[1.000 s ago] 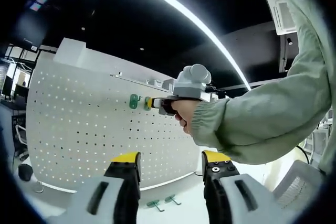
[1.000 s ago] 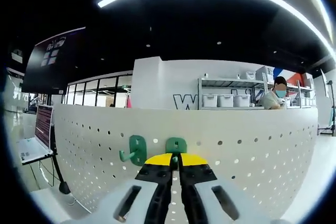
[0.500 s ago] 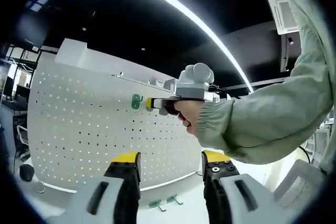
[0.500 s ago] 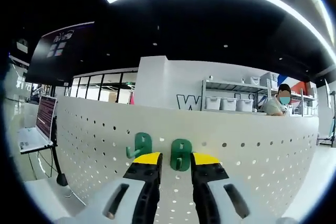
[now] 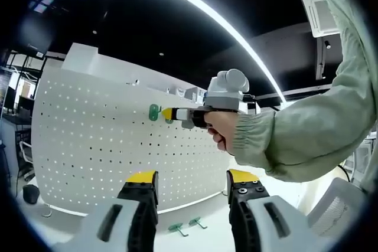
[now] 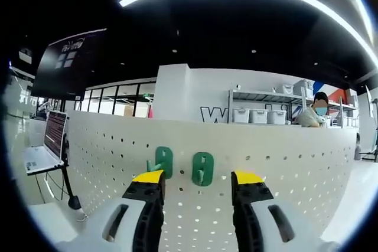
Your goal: Insert the hook assembly into the mounting plate slot until the hook locks in place.
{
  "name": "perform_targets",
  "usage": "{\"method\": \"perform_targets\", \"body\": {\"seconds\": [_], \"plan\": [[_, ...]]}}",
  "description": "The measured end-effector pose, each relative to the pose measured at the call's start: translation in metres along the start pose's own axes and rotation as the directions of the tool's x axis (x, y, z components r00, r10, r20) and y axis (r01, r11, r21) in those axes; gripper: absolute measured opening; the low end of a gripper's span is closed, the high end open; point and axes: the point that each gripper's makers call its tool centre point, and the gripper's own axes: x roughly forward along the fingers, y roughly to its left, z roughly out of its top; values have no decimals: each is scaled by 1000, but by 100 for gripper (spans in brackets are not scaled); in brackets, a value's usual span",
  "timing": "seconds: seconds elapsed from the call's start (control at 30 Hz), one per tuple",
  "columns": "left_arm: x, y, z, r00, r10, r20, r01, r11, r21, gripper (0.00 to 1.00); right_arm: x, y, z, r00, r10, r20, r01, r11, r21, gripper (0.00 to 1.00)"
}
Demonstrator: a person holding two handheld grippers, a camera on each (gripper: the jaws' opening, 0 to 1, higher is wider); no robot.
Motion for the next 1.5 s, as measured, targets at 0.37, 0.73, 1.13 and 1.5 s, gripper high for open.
{"method": "perform_targets", "body": {"seconds": [0.37,0.73,1.13,1.5], "plan": [[0,-2,-6,1000,-8,-22,8,1000,16,48,-17,-11,-14,999,-2,-35,2,1000,5,50],[1,-5,-11,999,-16,-45,18,999,36,48,-41,-20,-41,995,12,-99,-12,1000,4,50],[1,-5,-19,997,-19,-72,23,998,50,48,-82,-35,-69,987,19,-162,-19,1000,0,50],[2,-7,-26,995,-25,-101,32,997,72,48,-112,-46,-87,978,28,-207,-30,999,-10,49]]}}
